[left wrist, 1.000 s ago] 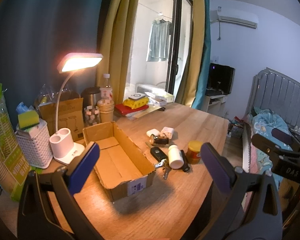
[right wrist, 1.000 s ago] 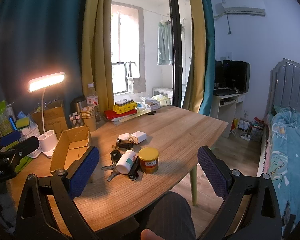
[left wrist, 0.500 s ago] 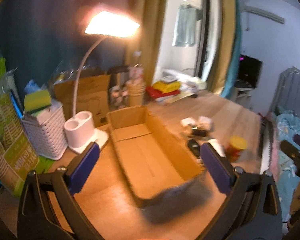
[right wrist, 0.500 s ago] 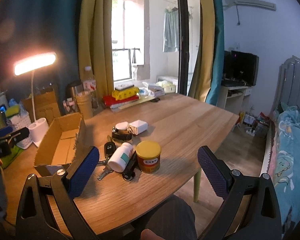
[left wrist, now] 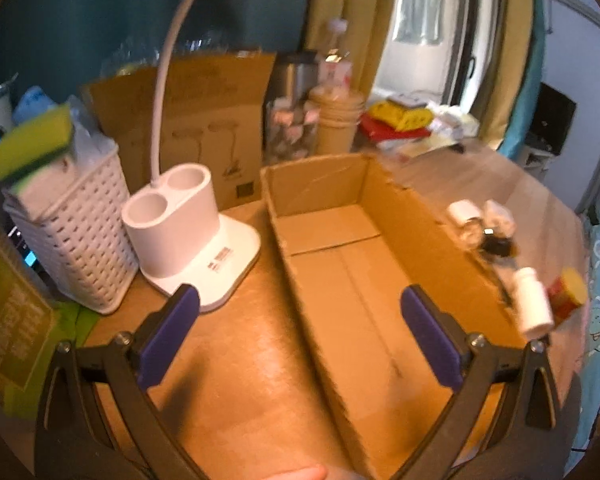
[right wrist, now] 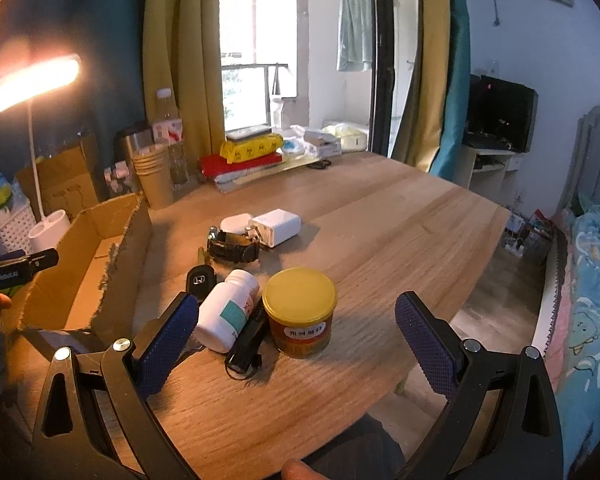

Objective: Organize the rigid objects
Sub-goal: 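Move the left gripper to the cardboard box wall and grip it, then grasp the yellow-lidded jar with the right gripper while the left gripper holds the box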

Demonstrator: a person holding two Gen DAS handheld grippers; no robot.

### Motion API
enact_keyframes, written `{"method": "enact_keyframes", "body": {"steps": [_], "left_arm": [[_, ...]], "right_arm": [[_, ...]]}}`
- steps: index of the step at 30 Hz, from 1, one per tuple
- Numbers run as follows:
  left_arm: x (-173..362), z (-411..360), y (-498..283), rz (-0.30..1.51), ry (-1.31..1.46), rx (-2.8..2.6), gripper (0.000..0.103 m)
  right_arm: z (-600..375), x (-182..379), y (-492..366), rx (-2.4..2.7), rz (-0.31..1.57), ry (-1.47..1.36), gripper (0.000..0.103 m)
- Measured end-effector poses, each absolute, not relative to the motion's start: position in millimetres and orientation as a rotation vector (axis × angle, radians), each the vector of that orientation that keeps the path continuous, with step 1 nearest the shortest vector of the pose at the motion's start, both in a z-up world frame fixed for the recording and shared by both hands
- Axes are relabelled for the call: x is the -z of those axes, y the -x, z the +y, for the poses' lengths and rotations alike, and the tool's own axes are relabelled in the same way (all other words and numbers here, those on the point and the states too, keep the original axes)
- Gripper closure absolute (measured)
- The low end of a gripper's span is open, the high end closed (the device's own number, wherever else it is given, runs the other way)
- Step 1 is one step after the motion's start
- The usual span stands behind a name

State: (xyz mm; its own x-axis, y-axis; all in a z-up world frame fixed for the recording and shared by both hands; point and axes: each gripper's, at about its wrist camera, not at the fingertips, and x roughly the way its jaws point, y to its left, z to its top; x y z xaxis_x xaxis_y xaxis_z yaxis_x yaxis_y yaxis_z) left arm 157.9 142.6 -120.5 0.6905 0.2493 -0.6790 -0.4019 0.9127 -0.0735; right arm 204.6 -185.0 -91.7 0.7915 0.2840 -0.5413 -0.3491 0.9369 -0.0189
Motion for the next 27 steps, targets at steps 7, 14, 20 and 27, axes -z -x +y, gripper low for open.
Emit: {"method": "enact_keyframes", "body": {"steps": [7,14,20,27], "left_arm": [[148.7,158.3,-190.3,0.861,0.213,-0.365,0.018],[167.5,141.0,-194.0,0.946,0.157,-0.273,0.077],[167.6,114.2,-176.2,0.956,0.084,-0.177,0.084],[164.2,94.8,-149.6,0.924,0.056,-0.046,0.086]], "right_arm": [[-186.1,107.2,-228.7,-0.352,0.591,0.097,0.003],[-195.2,116.9,-231.9,-0.336,0.615,0.076,0.003],[-200.6,118.3,-222.3,-0.316,0.611,0.063,0.003],[-201.8,117.1,-208.0,-0.300,0.605,0.066,0.003]]}}
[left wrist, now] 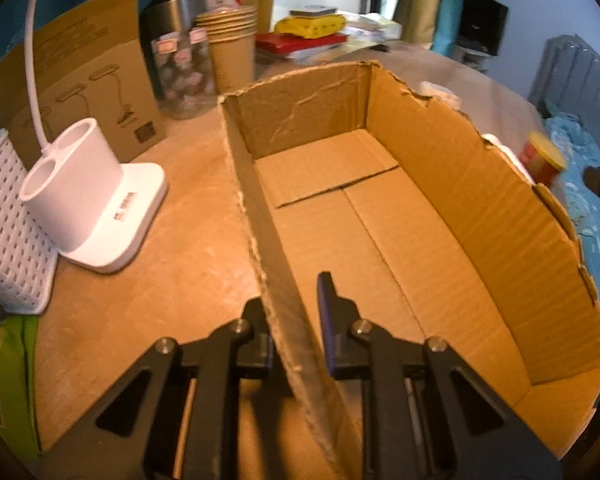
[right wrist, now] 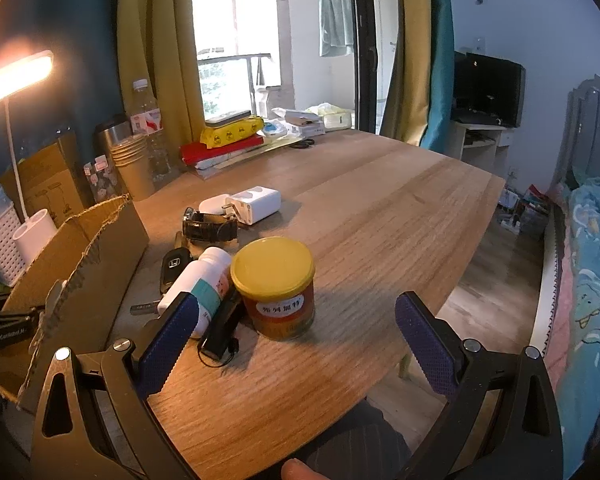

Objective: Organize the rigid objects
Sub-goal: 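Grasp the yellow-lidded jar with the right gripper while the left gripper holds the box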

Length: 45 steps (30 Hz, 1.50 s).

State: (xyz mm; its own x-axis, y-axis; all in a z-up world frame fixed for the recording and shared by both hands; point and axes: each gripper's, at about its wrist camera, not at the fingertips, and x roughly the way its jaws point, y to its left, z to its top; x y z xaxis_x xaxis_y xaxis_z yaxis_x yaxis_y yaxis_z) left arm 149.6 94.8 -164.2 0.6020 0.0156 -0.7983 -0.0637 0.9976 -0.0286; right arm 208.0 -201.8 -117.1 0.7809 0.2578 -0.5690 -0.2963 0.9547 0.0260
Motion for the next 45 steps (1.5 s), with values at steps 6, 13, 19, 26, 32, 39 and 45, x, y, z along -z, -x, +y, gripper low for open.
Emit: {"method": "enact_keyframes", "body": {"steps": [6,13,19,26,32,39,45], "left_arm": [[161.5,89.6,-143.0,0.852,0.030,-0.037,0.086],[163.5,92.6,-145.9,0.857,0.053,-0.022,0.086],[163.5,93.4,-146.0,0.856,0.054,-0.022,0.086],[163.7,92.6,-145.6,0.856,0.054,-0.022,0.086],[163.8,92.4,-145.6,0.856,0.054,-0.022,0.086],[163.6,92.5,-145.9,0.855,0.052,-0.023,0.086],[163.5,92.3,-146.0,0.855,0.052,-0.023,0.086]], "right_arm": [[-200.6,120.5,-201.6,-0.310,0.586,0.063,0.003],[-197.4,128.6,-212.0,-0.328,0.601,0.073,0.003],[-194.9,135.0,-223.2,-0.346,0.616,0.071,0.003],[-192.4,136.3,-233.8,-0.368,0.605,0.072,0.003],[-185.7,138.6,-243.3,-0.387,0.602,0.091,0.003],[-180.0,139.1,-260.1,-0.388,0.610,0.103,0.032],[-180.5,143.8,-266.0,-0.393,0.636,0.093,0.042]]}}
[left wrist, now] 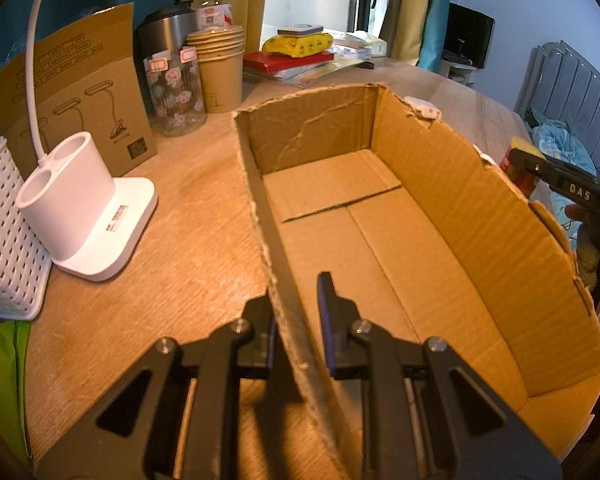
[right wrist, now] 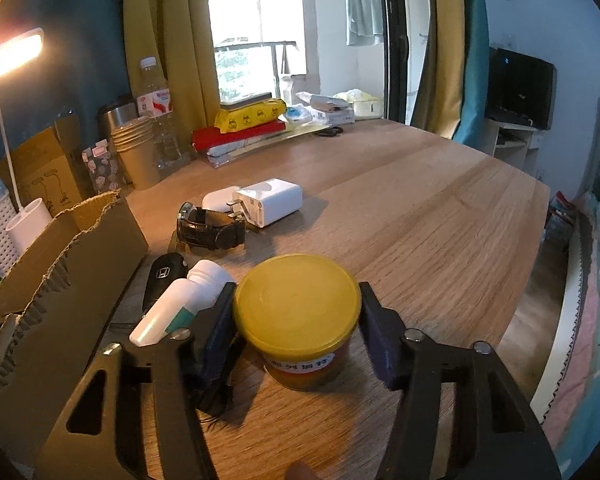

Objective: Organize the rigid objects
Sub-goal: 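Grasp the yellow-lidded jar with the right gripper while the left gripper holds the box, then carry the jar into the box and open the right gripper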

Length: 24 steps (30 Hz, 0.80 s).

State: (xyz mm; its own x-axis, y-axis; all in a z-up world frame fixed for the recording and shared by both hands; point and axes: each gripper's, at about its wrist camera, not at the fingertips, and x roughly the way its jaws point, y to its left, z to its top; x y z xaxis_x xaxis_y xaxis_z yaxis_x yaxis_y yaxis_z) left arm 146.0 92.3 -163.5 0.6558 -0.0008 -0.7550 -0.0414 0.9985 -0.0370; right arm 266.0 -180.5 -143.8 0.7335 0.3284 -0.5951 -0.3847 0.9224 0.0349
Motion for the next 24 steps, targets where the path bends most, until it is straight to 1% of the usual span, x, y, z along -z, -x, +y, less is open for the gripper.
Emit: {"method": "enact_keyframes", "body": {"steps": [10,18,24], "left_arm": [[163.4,92.2,-145.8,0.855,0.052,-0.024,0.086],[162.6,92.8,-146.5,0.853,0.048,-0.034,0.086],[162.3,92.2,-146.3,0.853,0.049,-0.034,0.086]], "right_arm": [[-178.9,131.9,-254.7,-0.402,0.592,0.100,0.042],[-170.2,102.0,-228.6,-0.461,0.538,0.093,0.042],[-146.1,72.8,-194.4,-0.611,0.489,0.092,0.042]]}}
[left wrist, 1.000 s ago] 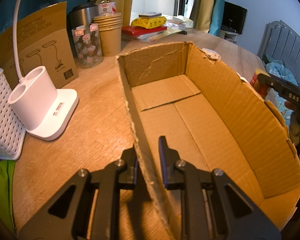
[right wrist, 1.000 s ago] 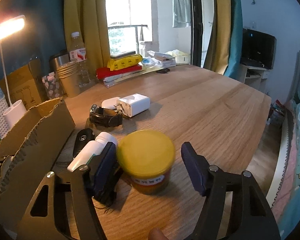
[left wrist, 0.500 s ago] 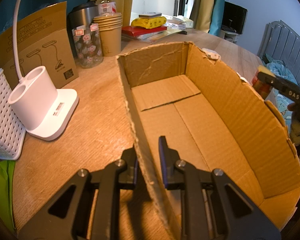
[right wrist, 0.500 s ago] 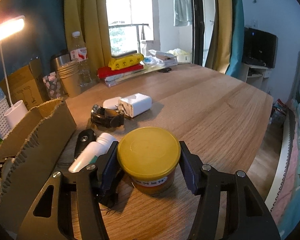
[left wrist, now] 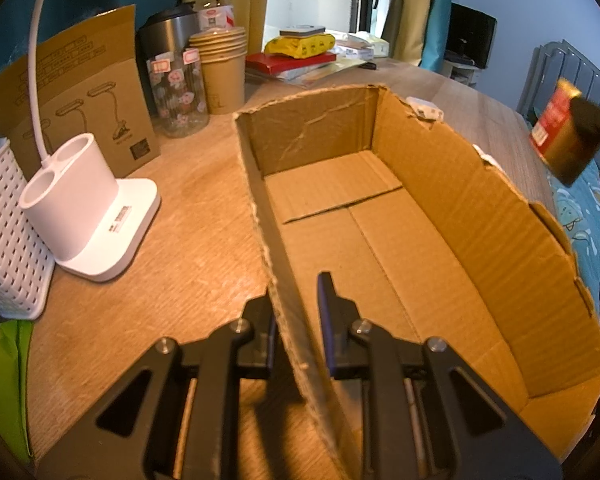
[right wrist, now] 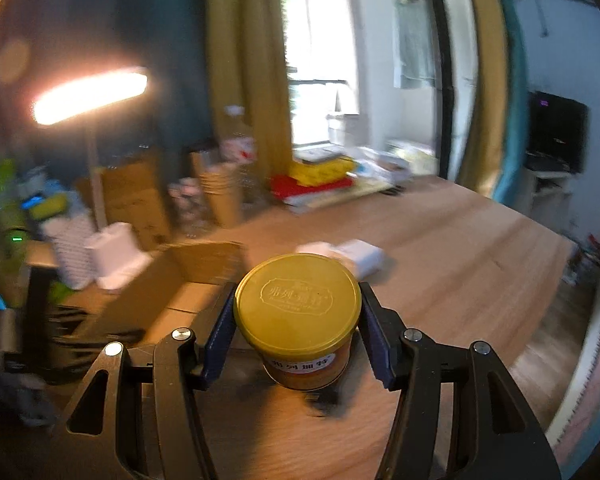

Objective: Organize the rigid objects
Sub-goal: 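Carry the jar into the box and open the right gripper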

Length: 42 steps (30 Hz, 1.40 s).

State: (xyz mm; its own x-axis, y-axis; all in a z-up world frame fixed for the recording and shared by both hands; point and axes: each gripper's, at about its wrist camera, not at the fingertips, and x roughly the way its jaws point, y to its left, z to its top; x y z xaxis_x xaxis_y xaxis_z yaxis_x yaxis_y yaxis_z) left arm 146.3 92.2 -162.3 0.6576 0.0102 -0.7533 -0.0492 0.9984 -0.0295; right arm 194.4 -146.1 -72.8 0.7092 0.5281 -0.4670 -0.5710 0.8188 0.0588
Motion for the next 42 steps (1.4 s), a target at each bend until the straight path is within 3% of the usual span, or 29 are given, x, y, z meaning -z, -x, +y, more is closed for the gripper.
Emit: {"method": "enact_keyframes", "body": {"steps": [13,42], "left_arm": [[162.1,92.5,-146.6,0.852,0.048,-0.035,0.086],[161.9,91.3,-146.5,0.851,0.048,-0.036,0.085]], "right_arm": [[-85.8,59.1,-157.3,-0.836,0.501,0.115,0.042],[-36.8,123.6,-158.4,-0.905,0.713,0.261,0.042]]}}
